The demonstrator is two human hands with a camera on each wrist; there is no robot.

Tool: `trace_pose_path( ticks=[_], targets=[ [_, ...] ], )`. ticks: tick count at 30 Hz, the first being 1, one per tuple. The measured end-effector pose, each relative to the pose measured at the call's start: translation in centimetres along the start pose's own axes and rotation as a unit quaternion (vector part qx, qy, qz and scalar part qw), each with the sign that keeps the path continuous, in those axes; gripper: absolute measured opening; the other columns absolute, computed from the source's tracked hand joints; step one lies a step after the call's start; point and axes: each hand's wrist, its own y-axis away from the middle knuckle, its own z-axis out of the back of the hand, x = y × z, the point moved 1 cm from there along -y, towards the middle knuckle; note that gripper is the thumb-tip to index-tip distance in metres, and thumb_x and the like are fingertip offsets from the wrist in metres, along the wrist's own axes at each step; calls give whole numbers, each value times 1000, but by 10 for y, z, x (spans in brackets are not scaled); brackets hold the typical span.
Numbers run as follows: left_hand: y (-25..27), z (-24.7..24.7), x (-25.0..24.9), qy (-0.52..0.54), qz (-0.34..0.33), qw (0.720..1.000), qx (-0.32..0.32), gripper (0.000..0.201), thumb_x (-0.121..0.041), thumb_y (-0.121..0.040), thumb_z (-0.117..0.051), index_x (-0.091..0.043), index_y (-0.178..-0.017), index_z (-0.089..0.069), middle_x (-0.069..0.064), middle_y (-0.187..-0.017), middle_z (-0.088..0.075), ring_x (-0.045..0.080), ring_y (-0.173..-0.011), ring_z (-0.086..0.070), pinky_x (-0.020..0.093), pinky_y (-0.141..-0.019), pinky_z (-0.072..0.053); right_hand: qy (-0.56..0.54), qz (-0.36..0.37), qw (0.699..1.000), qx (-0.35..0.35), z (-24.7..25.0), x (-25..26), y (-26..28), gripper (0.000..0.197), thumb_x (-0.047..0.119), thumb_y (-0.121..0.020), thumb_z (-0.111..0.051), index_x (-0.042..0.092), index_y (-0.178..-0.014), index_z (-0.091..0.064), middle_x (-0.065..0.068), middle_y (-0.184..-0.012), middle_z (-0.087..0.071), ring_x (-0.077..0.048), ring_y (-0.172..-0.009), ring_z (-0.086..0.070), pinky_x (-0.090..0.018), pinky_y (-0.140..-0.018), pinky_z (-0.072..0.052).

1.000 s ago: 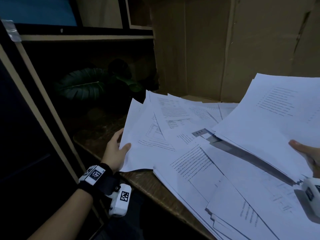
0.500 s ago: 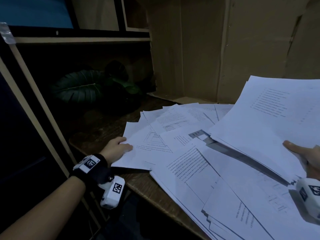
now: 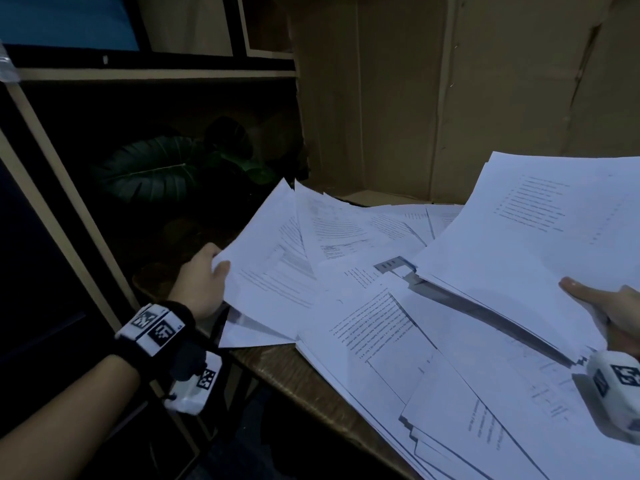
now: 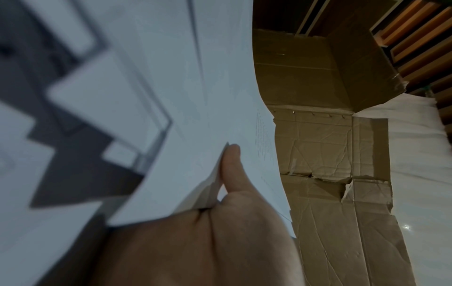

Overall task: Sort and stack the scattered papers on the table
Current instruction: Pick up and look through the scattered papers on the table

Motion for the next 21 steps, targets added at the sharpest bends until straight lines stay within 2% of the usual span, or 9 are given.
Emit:
trace_pose_path(
  ticks=[3,7,9,10,12,15,16,18,21],
  targets=[
    [5,14,1,1,-23,999,-29,7,-13,-103,-43,-14,-103,-50,4,-87,-60,14,-74,-57,28,-56,-39,60,3,998,-23,-12,15,14,12,12,-101,-51,10,-100,-62,7,-36,-56,4,-29,-51,-8,-31,-37],
    [0,38,4,52,-35,989,-137,19,-7,-101,-43,-13,-114,-56,11,-101,-61,27,-88,-58,32,-73,-44,31,-9,999,-19,2,0,-5,28,20,-97,-62,2,-118,-59,15,-61,-71,3,-49,-65,-15,-51,-54],
    [-4,55,4,78,-29,974,-210,25,-7,-101,-43,-10,-122,-55,10,-105,-59,27,-95,-56,34,-81,-43,2,-29,999,38,4,-1,-3,58,30,-81,-82,6,-130,-60,13,-84,-77,0,-72,-72,-21,-71,-60],
    [-5,63,3,95,-33,966,-238,26,-8,-101,-43,-8,-125,-54,8,-107,-58,25,-97,-55,35,-84,-43,-5,-46,998,41,0,-1,2,72,36,-69,-91,10,-129,-61,9,-93,-78,-3,-79,-74,-23,-72,-60],
    [-4,73,-3,127,-41,955,-264,28,-9,-101,-43,-8,-127,-53,5,-112,-56,22,-101,-54,35,-87,-43,4,-33,998,56,5,1,-1,74,40,-59,-93,13,-121,-63,9,-86,-78,-2,-73,-73,-18,-65,-59],
    [3,57,-24,188,-58,957,-214,30,-6,-101,-46,-10,-129,-54,5,-115,-58,17,-97,-56,21,-79,-46,2,-13,999,49,5,-1,-5,104,44,-32,-99,10,-123,-61,15,-99,-76,-9,-99,-67,-39,-104,-46],
    [5,44,-30,214,-63,958,-182,32,-3,-100,-46,-11,-131,-53,4,-116,-59,12,-92,-58,14,-73,-47,11,2,998,57,4,1,-2,100,41,-33,-97,8,-120,-61,18,-93,-76,-5,-97,-65,-39,-107,-40],
    [9,15,-43,268,-62,957,-98,35,-3,-101,-47,-16,-134,-53,1,-120,-61,4,-93,-61,11,-70,-49,17,19,998,66,-2,3,5,82,32,-55,-88,8,-127,-58,18,-92,-76,-2,-95,-66,-36,-108,-39],
    [15,-23,-60,301,-45,953,-17,38,-9,-102,-47,-26,-136,-52,-5,-123,-62,7,-102,-64,23,-75,-52,-10,22,997,68,-3,3,9,65,19,-78,-74,10,-140,-55,1,-127,-69,-22,-122,-60,-36,-108,-44]
  ],
)
